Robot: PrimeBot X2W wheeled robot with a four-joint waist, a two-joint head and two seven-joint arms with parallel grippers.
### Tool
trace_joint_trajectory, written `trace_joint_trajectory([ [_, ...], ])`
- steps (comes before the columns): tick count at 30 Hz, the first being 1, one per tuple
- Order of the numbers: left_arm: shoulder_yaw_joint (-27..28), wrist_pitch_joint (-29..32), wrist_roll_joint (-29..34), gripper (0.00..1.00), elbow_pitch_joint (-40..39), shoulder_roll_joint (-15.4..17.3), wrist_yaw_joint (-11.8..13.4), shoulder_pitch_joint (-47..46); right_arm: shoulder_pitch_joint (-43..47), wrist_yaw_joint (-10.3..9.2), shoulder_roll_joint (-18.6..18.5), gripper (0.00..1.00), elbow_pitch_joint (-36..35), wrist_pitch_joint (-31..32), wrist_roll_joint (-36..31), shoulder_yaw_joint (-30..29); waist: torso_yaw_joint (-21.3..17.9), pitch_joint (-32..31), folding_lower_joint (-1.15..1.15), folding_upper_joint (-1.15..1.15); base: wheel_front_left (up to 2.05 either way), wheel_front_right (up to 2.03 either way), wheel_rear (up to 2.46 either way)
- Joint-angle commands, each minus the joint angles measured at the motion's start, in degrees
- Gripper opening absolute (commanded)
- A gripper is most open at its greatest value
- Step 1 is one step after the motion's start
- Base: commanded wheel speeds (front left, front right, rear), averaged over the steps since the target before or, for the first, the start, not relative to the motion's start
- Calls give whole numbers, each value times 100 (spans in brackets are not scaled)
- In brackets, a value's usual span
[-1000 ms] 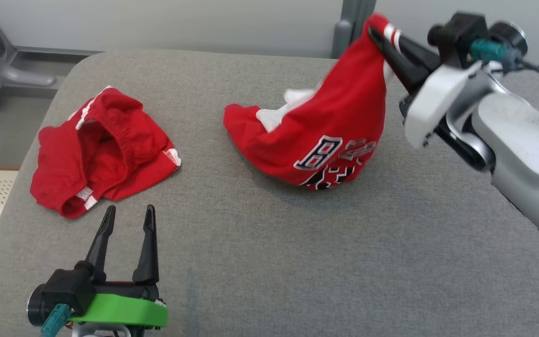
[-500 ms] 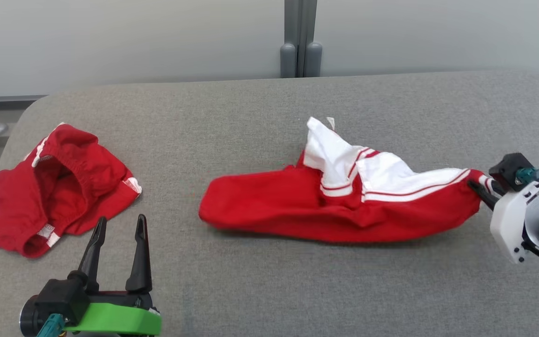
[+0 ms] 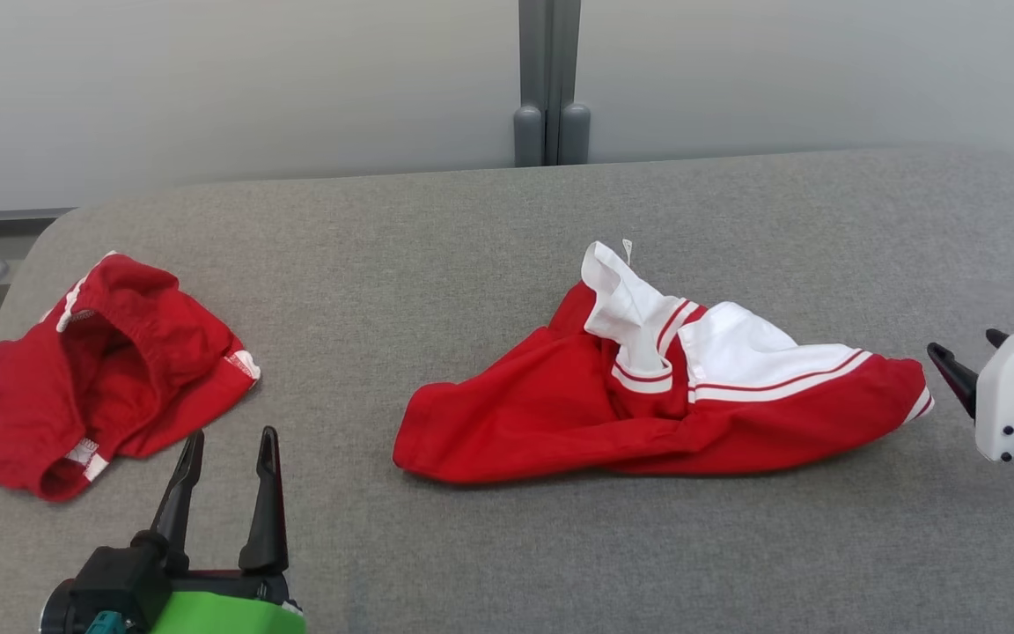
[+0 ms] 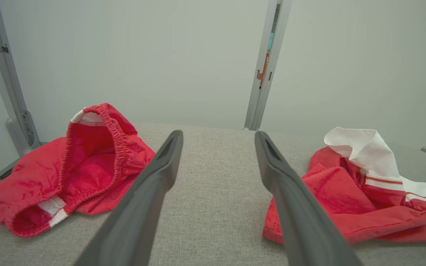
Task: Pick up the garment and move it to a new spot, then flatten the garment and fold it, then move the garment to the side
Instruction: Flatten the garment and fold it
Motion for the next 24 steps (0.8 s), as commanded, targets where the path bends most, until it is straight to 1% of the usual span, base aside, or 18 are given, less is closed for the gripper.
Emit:
trace_joint_trajectory([
  [1,15,0,0,100,-47,-12,-16,32,6,-8,157,100,78,164,128,-132,-12,39,0,0,0,0,0],
  [2,-40,0,-12,100,-90,25,-16,-142,-386,-8,732,100,549,939,354,-567,49,249,0,0,0,0,0],
  [6,-130,0,-11,100,-89,82,-16,-285,-791,-9,1155,100,1182,1592,370,-754,216,474,0,0,0,0,0],
  [10,-234,-1,-34,100,-71,126,-16,-423,-1168,-8,1431,100,1791,2056,305,-859,447,680,0,0,0,0,0],
  [13,-287,0,-46,100,-79,151,-17,-506,-1354,-8,1511,100,2058,2266,257,-876,620,817,0,0,0,0,0],
  [16,-311,0,-63,100,-110,172,-17,-571,-1402,-8,1534,100,2181,2521,318,-907,775,981,0,0,0,0,0],
  [20,-281,0,-90,100,-146,186,-17,-625,-1322,-8,1498,100,2126,2704,288,-832,847,1125,0,0,0,0,0],
  [24,-257,0,-104,100,-154,181,-17,-653,-1146,-5,1497,100,1947,2804,153,-635,858,1212,0,0,0,0,0],
])
